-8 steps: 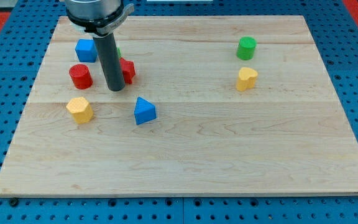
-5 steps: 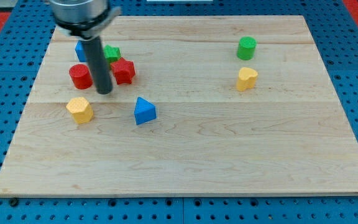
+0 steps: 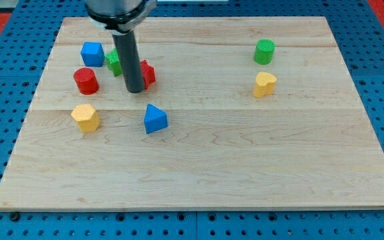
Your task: Move the red blocks in opposite directions
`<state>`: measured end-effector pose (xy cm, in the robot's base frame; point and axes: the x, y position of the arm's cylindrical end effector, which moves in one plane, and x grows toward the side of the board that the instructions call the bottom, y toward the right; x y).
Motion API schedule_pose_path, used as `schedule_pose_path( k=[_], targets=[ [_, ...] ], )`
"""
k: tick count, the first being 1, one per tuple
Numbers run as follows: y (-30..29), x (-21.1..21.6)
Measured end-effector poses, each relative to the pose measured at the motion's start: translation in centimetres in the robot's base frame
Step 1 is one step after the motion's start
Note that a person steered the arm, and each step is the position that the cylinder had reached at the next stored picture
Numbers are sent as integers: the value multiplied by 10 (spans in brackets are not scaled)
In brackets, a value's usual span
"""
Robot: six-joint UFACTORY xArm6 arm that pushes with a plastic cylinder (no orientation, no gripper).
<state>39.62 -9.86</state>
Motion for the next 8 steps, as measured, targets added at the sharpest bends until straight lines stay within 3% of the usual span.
schedule_pose_path(
  k=[1, 3, 4, 5, 6, 7, 8],
  targets=[
    [11, 23],
    [90, 42],
    [146, 55],
    [240, 57],
    [311, 29],
    [285, -12],
    [256, -14]
  ],
)
